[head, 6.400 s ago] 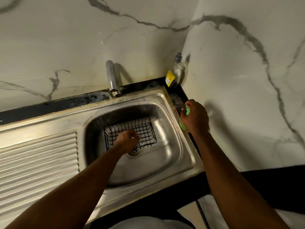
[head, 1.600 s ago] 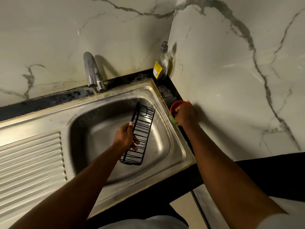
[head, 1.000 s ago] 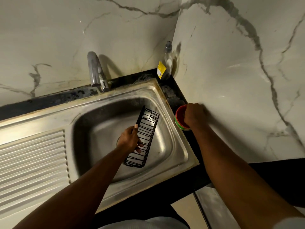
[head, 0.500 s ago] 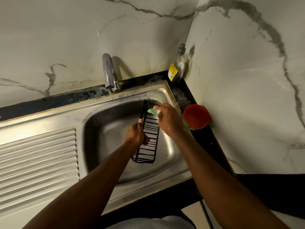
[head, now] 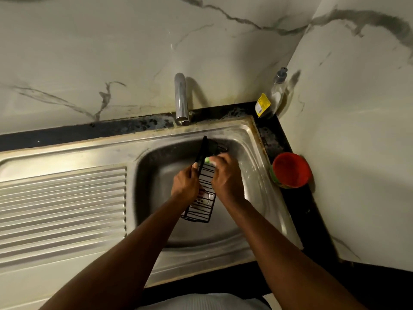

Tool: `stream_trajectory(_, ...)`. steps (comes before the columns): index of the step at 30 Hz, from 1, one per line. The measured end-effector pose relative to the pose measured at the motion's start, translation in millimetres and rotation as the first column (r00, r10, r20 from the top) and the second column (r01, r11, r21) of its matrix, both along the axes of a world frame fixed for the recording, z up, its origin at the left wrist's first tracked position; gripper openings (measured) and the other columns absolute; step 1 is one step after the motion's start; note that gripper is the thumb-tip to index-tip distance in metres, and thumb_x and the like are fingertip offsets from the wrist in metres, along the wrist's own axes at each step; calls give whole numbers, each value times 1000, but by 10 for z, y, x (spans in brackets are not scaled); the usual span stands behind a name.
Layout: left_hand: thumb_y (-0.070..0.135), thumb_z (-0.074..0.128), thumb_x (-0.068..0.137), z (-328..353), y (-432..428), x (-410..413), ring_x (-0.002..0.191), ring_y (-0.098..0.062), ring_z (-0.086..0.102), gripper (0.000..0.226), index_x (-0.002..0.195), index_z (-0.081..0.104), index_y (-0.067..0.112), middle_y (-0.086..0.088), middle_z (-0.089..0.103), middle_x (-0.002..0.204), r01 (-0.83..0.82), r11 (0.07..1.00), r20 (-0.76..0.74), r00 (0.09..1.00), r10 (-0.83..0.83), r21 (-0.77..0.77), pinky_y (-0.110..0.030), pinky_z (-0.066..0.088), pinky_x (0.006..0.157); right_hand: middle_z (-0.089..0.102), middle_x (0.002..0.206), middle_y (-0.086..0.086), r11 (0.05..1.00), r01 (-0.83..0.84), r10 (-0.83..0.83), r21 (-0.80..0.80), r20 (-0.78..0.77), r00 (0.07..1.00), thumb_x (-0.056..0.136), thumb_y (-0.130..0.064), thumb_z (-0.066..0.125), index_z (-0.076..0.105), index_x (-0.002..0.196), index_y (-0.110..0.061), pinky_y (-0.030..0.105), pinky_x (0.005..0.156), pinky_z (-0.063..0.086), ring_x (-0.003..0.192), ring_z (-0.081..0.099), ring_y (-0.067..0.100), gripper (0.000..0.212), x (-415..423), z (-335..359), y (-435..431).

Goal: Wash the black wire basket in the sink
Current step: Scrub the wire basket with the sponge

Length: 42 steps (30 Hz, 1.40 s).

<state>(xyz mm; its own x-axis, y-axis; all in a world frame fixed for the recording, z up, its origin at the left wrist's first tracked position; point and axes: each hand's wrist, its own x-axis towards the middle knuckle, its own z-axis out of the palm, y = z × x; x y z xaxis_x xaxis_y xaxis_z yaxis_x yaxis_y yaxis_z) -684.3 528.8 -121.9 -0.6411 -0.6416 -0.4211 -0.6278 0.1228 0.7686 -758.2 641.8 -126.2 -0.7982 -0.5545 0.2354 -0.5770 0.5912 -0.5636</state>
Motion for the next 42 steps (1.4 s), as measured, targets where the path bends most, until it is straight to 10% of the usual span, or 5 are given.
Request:
stream_trajectory(8, 51, 36, 110, -101, -189, 98, 90, -29, 69, 50, 98, 68, 14, -13, 71, 94, -246, 969, -23, 969, 246, -4, -40, 56, 85, 66, 112, 9, 792, -610, 606, 31, 91, 791, 88, 1, 52, 68, 114, -11, 34, 95, 48, 107, 59, 27, 33, 489, -2, 216)
stream_trajectory(19, 57, 35, 108, -52, 11, 263, 62, -17, 70, 51, 82, 61, 22, -6, 68, 75, -117, 990, -81, 989, 124, 77, -41, 62, 60, 64, 127, 10, 947, -138, 137, 291, 21, 990, 86, 0, 67, 65, 127, -17, 40, 97, 52, 117, 60, 29, 44, -696, 201, -512)
stream_trajectory(26, 56, 35, 107, -280, -201, 267, 101, -32, 70, 57, 102, 74, 14, -14, 75, 103, -317, 940, -88, 940, 329, 127, -48, 56, 95, 63, 108, 9, 904, -399, 366, 154, 205, 908, 82, 1, 66, 65, 114, -12, 37, 79, 52, 98, 62, 29, 35, 573, 11, -238)
stream_trajectory(35, 43, 39, 112, -460, -351, 474, 60, -21, 66, 42, 93, 61, 14, -6, 68, 68, -461, 746, -79, 824, 560, 480, -37, 60, 65, 70, 108, -4, 618, -776, 613, 127, 540, 577, 83, -2, 64, 68, 105, -24, 35, 87, 55, 98, 65, 12, 32, 504, -51, 104)
stream_trajectory(42, 55, 42, 107, -580, -352, 493, 78, -37, 74, 49, 100, 64, 13, -18, 72, 91, -397, 763, -73, 864, 498, 511, -47, 62, 67, 76, 109, -5, 899, -425, 416, -106, 510, 753, 86, -4, 71, 77, 108, -17, 23, 95, 55, 102, 70, 4, 26, 212, -30, -164)
